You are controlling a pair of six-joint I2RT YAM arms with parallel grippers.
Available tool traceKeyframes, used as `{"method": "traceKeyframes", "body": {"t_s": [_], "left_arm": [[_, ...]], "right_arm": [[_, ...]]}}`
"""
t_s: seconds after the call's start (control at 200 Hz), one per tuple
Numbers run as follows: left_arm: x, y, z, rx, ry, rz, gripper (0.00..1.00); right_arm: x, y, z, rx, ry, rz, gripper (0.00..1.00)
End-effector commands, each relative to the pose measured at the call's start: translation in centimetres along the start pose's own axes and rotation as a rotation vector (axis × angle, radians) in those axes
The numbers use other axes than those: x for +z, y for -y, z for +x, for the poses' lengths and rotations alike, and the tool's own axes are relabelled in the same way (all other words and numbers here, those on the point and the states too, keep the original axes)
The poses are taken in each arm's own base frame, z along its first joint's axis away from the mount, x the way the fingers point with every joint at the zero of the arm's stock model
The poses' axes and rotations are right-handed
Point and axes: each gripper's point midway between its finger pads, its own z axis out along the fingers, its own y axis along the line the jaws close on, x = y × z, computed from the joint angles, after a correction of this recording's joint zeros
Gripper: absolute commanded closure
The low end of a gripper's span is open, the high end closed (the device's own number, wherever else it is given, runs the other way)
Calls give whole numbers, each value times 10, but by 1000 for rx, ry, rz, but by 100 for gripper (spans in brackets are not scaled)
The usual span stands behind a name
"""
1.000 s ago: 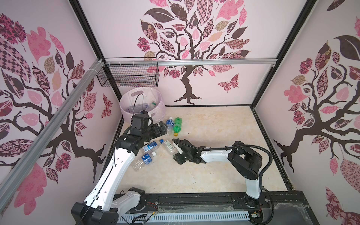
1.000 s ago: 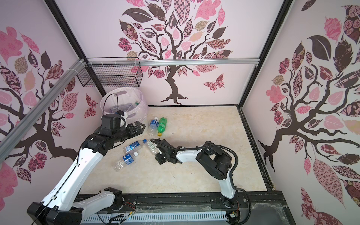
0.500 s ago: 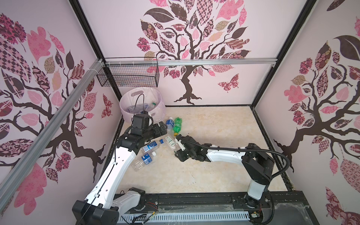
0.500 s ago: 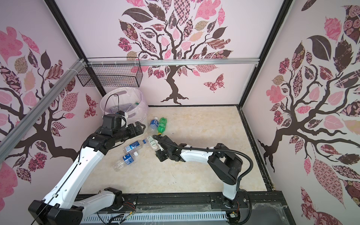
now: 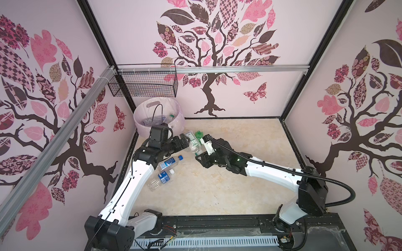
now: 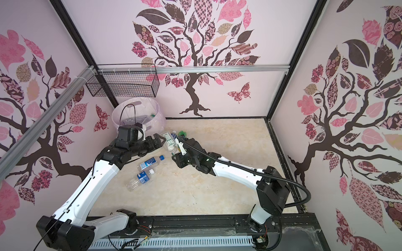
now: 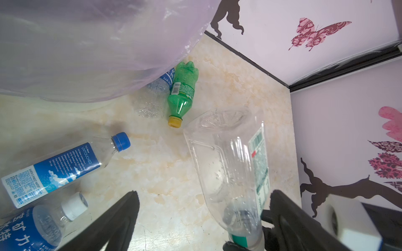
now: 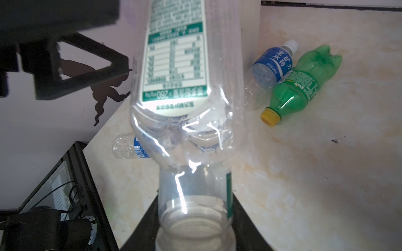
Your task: Throw the plastic bottles in the bin
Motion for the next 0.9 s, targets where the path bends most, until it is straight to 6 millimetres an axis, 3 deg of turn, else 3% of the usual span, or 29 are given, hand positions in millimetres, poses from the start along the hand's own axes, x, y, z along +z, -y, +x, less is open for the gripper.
{"method": "traceKeyframes", "body": {"t_s": [0.0,0.29,0.475,0.7,0.895], "left_arm": [[-2,19,-19,-39,53,71,3],[5,38,-33,-58,95,124,6],[3,38,-38,-79,131,138,18],[-4,37,-41,-76,168,137,46],[-1,36,-40,-72,161,131,60]], "right_arm": [[-22,-22,-36,-1,82,-65,69],[-29,-39,-51,-9,122,-139,68],[-31,-45,-59,5,135,-176,68],[-30,-39,-63,36,139,-189,65],[-29,-37,-61,29,134,-180,49]]}}
